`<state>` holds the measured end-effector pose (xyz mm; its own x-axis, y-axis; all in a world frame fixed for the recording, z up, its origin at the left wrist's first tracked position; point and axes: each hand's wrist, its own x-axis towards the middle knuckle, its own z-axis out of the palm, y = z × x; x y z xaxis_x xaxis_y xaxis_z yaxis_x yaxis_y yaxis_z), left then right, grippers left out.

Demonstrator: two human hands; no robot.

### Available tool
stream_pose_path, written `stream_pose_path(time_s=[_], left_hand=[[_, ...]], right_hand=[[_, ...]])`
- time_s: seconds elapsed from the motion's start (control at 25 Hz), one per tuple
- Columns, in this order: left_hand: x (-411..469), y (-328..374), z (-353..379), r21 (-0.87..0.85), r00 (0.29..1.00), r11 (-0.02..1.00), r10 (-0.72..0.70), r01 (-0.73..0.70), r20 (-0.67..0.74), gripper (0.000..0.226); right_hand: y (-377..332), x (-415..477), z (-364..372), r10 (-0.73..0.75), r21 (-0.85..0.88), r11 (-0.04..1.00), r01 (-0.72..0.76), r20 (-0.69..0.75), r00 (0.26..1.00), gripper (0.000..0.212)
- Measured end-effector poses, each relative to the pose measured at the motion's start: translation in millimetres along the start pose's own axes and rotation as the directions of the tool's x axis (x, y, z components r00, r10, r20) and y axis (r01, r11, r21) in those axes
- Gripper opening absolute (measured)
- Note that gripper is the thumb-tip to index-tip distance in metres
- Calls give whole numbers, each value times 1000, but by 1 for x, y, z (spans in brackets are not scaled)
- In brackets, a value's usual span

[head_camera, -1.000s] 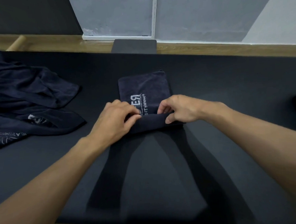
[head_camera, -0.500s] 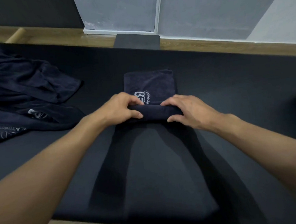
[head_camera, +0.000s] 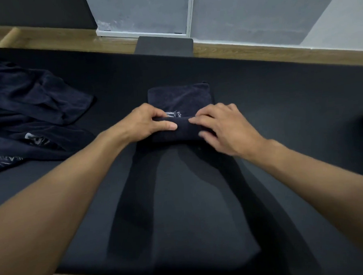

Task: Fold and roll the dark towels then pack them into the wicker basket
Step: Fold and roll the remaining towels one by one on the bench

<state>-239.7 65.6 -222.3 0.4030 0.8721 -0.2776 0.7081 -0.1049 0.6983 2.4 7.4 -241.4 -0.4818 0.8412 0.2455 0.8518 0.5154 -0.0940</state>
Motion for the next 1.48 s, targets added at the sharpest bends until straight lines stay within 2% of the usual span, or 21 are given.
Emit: stream_pose_path(time_s=[0.08, 0.16, 0.2, 0.28, 0.36, 0.44, 0.52, 0.56, 0.64, 0.68, 0.76, 0.8, 0.92, 1.0, 1.16, 1.2, 1.28, 1.32, 1.36, 1.4, 1.48], left_hand=[[6, -1, 5, -26, 1000, 1000, 14, -14, -10, 18], [2, -5, 19, 148, 968, 980, 161, -133, -193, 29], [-5, -6, 27, 351, 899, 912, 322, -211, -297, 37], [-22, -13, 39, 701, 786, 667, 564, -252, -255, 55], [-32, -15, 42, 784, 807, 576, 563, -231, -175, 65], [-32, -7, 40, 733, 858, 641, 487, -227, -161, 63], [-28, 3, 34, 586, 918, 779, 370, -223, -143, 57], [-23, 7, 30, 500, 945, 842, 302, -205, -122, 53], [-13, 13, 18, 359, 986, 924, 159, -132, -46, 43], [-5, 12, 11, 295, 993, 949, 117, -109, -10, 38], [6, 11, 5, 203, 996, 976, 74, -83, 50, 33], [8, 11, 7, 208, 996, 974, 80, -88, 48, 35], [-6, 7, 22, 536, 946, 817, 310, -213, -96, 59], [-15, 5, 26, 613, 931, 754, 357, -236, -81, 72], [3, 16, 2, 245, 994, 964, 84, -99, 69, 44], [9, 17, -3, 206, 993, 976, 57, -76, 99, 38], [17, 15, -3, 223, 995, 972, 60, -77, 82, 34], [19, 14, 2, 250, 996, 964, 75, -85, 49, 35], [20, 13, 9, 281, 994, 954, 108, -100, -13, 36], [19, 11, 16, 316, 981, 941, 164, -124, -105, 36], [7, 5, 31, 427, 899, 882, 339, -201, -277, 40]], right_hand=[[-2, -7, 9, -72, -171, 982, 80, 49, 996, 59], [-2, 1, 10, -57, -193, 979, 69, 69, 996, 56], [-3, 8, 6, -30, -154, 987, 41, 72, 997, 50], [-1, 20, -2, 67, 38, 997, -72, 117, 991, 42], [1, 26, -13, 162, 285, 928, -240, 272, 949, 38], [7, 28, -22, 191, 517, 737, -436, 460, 867, 32], [10, 27, -25, 195, 605, 570, -555, 557, 807, 28], [10, 25, -22, 225, 597, 589, -545, 526, 820, 26], [5, 15, -16, 233, 402, 856, -324, 260, 937, 28], [0, 6, -12, 143, 205, 965, -164, 116, 983, 36], [-8, -10, -4, -18, -113, 993, 23, 46, 999, 53], [-11, -12, -2, -20, -153, 988, 30, 67, 998, 55], [-4, 8, -9, 152, 69, 984, -164, 152, 977, 45], [5, 22, -16, 222, 276, 915, -296, 270, 937, 39], [22, 33, -26, 254, 633, 487, -602, 557, 790, 29], [21, 32, -24, 284, 641, 496, -586, 518, 807, 25], [14, 23, -16, 318, 473, 802, -365, 180, 931, 19], [9, 14, -8, 209, 280, 939, -198, -10, 978, 24], [4, 2, -2, 76, 74, 995, -70, -89, 993, 35], [1, -7, 4, -7, -78, 997, 1, -76, 997, 47], [1, -12, 11, -26, -182, 983, 22, -16, 1000, 60]])
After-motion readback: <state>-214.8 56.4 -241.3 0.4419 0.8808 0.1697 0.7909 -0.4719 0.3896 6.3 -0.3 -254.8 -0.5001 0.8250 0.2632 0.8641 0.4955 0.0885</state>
